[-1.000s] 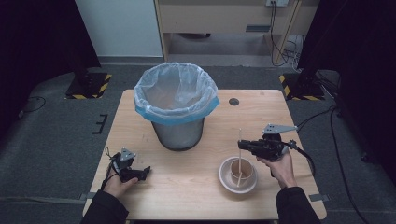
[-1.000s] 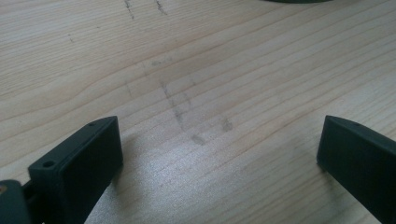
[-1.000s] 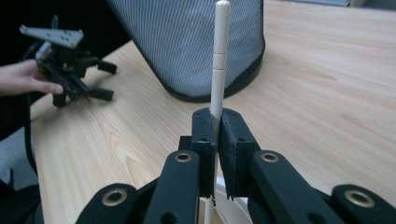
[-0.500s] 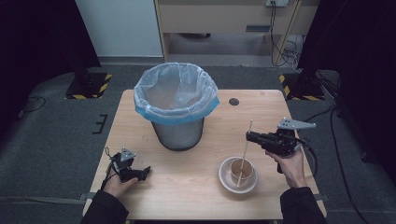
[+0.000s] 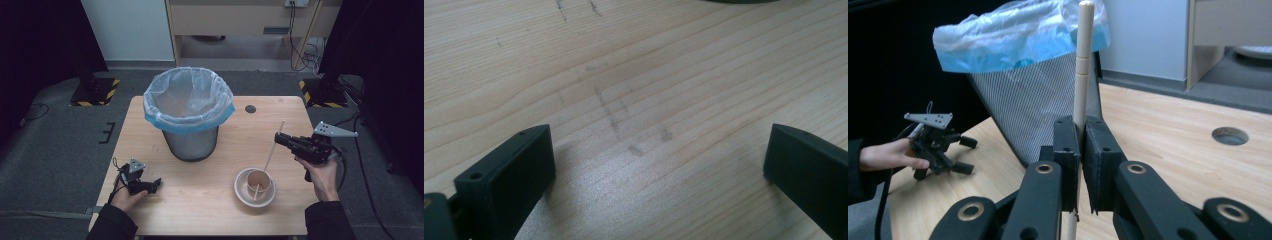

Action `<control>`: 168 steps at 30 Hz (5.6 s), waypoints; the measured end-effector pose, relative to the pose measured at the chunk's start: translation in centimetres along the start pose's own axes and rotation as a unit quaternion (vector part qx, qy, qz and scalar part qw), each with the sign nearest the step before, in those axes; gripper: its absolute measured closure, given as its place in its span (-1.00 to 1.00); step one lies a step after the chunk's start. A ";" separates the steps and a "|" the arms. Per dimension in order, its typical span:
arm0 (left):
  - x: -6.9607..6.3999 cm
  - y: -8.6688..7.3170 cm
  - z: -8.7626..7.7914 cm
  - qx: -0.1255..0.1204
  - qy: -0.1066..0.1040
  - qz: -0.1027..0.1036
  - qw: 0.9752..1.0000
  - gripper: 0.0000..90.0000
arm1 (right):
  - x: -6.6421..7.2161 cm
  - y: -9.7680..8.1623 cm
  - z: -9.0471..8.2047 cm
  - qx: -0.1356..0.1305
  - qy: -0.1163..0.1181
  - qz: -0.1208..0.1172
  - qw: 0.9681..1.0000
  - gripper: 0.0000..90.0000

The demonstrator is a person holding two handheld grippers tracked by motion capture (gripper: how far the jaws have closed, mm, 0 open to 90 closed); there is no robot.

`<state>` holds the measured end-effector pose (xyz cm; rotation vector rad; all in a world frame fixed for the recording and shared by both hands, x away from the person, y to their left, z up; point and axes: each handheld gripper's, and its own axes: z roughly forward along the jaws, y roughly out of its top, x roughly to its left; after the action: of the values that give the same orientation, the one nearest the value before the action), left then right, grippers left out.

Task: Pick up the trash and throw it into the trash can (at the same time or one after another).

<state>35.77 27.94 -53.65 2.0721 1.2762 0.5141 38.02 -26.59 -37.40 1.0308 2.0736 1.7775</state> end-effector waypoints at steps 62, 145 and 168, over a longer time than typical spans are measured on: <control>0.0 0.0 0.0 0.000 -0.001 0.000 1.000 -1.00 | 4.7 13.6 2.2 -0.203 -0.025 -0.048 0.978 0.89; 0.0 0.0 0.0 -0.001 -0.002 0.002 1.000 -1.00 | 7.0 17.1 11.3 -0.167 -0.044 -0.064 0.983 -0.23; 0.0 0.0 0.0 -0.001 -0.002 0.002 1.000 -1.00 | 3.6 4.7 0.3 -0.133 -0.079 -0.051 0.987 -0.33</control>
<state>35.80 27.91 -53.66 2.0739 1.2700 0.5123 37.21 -24.01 -32.12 0.9381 1.7076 1.7965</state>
